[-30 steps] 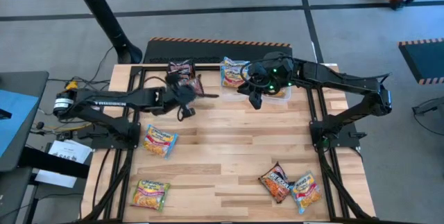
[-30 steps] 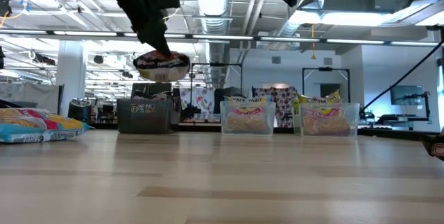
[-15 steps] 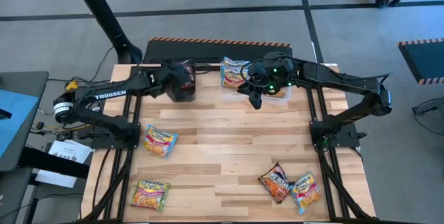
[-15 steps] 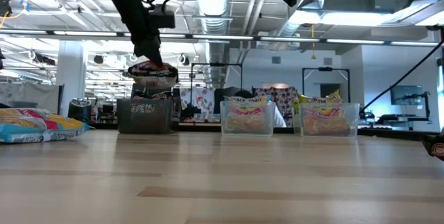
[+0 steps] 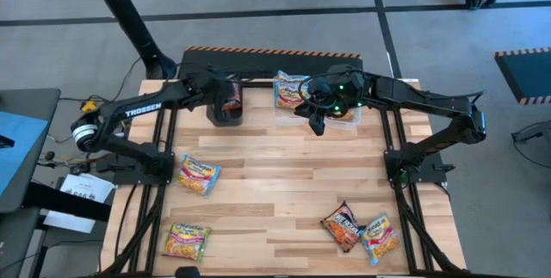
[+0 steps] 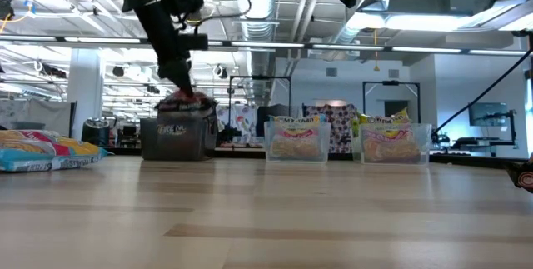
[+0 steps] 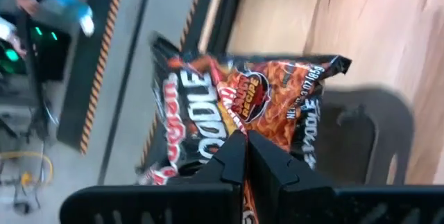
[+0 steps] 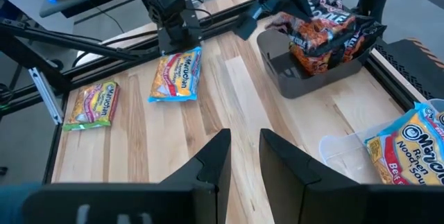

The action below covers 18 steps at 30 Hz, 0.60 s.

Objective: Sort Maruchan noodles
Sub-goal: Put the top black noodle pack into the black bin

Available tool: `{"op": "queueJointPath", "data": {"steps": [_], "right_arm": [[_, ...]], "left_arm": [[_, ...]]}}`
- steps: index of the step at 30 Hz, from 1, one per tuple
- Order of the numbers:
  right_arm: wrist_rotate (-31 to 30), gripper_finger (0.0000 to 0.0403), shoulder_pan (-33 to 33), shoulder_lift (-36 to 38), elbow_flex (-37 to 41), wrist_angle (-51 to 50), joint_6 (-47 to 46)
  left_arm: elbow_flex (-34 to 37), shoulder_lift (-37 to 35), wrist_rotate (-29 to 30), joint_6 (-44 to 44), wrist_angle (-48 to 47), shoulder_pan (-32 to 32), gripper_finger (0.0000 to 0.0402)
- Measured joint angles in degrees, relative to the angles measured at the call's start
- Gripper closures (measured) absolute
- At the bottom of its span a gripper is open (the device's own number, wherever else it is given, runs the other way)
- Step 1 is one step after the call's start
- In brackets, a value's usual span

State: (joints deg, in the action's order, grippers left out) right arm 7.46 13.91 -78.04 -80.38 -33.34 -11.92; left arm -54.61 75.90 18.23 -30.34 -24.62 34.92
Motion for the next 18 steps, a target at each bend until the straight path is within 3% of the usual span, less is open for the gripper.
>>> {"op": "queueJointPath", "data": {"steps": [13,18], "right_arm": [[0.0,0.03,0.0,0.0,0.0,0.17,-0.04],[0.0,0.03,0.0,0.0,0.0,0.17,-0.07]], "left_arm": [[0.02,5.66,0.01,3.93,-2.19,0.79,0.0401],[0.02,5.83,-2.62,4.04,-5.04,0.81,0.0395]]}}
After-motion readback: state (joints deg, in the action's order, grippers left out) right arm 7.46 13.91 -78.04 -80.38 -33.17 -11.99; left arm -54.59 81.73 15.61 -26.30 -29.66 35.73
